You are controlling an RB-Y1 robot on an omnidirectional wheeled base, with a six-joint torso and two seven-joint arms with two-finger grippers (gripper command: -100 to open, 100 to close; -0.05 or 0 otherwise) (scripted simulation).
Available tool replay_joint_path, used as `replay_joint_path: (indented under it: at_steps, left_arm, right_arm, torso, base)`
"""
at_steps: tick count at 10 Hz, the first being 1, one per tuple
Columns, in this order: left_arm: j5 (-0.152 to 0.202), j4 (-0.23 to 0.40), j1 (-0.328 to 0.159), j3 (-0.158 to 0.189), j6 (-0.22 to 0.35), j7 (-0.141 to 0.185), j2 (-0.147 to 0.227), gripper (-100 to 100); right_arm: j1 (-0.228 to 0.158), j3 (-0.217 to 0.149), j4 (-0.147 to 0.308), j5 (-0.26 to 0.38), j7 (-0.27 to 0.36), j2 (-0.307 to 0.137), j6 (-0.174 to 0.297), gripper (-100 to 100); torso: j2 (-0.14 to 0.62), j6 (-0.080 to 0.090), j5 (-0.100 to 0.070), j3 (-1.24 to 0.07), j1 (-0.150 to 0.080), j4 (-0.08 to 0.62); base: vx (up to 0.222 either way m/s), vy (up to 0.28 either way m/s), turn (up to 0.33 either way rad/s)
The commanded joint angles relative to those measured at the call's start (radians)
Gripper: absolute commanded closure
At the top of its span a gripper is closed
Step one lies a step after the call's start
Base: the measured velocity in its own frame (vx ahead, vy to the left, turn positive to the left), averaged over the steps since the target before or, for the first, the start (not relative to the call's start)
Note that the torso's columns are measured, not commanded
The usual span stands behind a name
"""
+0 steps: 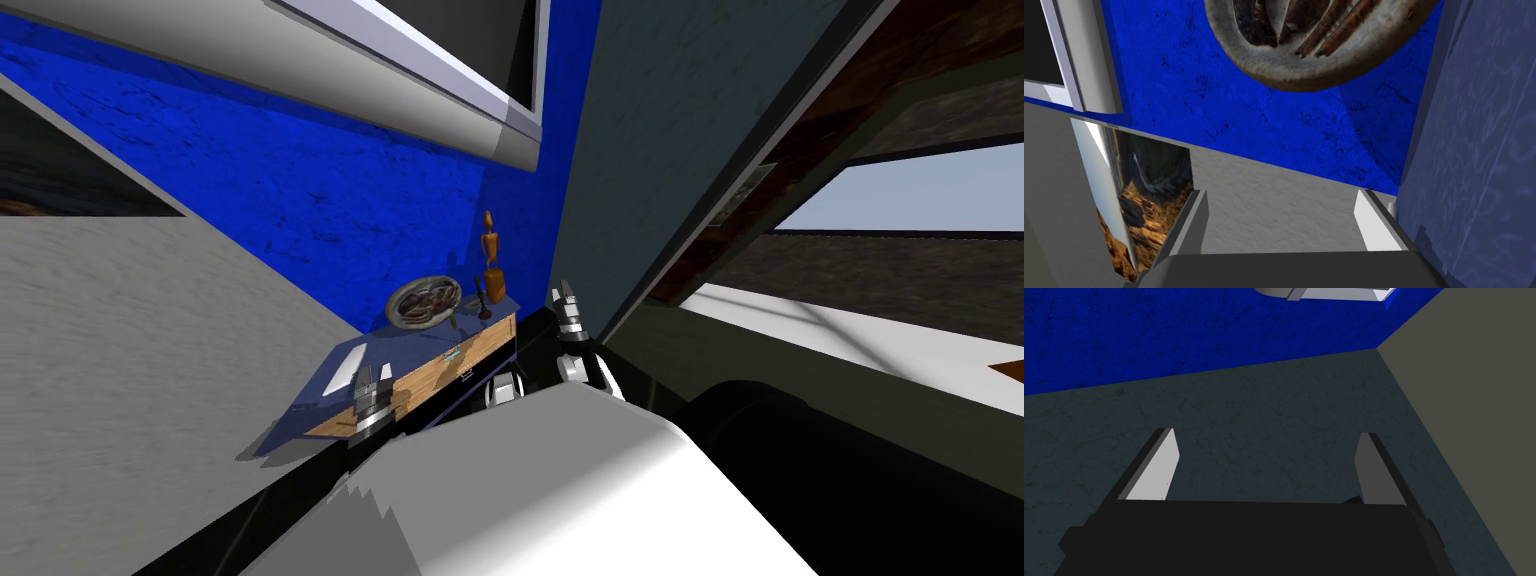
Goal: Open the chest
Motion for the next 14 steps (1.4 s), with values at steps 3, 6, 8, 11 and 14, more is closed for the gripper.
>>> replay_joint_path:
  at_steps: [3,6,8,11,14]
  left_arm:
    - [-0.003,0.007,0.029,-0.033,0.045,0.010,-0.052,-100]
    - [0.006,0.033,0.027,-0.036,0.057,0.011,-0.078,-100]
    - [0.011,0.050,0.026,-0.038,0.065,0.012,-0.082,-100]
    - [0.020,0.076,0.024,-0.041,0.077,0.014,-0.070,-100]
    - [0.021,0.081,0.023,-0.041,0.079,0.014,-0.069,-100]
  right_arm:
    - [0.000,0.000,0.000,0.000,0.000,0.000,0.000,0]
    - [0.000,0.000,0.000,0.000,0.000,0.000,0.000,0]
    - [0.000,0.000,0.000,0.000,0.000,0.000,0.000,0]
    - [0.000,0.000,0.000,0.000,0.000,0.000,0.000,0]
    - [0.000,0.000,0.000,0.000,0.000,0.000,0.000,0]
  torso:
    - [0.008,-0.008,-0.013,0.001,-0.004,0.008]
    - [0.012,-0.008,-0.015,0.003,-0.002,0.010]
    - [0.011,-0.009,-0.014,0.003,-0.002,0.009]
    - [0.011,-0.009,-0.015,0.003,-0.003,0.009]
    - [0.009,-0.007,-0.013,0.002,-0.001,0.008]
  base:
    - [0.026,-0.074,0.004]
    - [0.024,-0.075,0.006]
    - [0.014,-0.078,0.008]
    - [0.025,-0.081,0.016]
    - [0.013,-0.027,0.005]
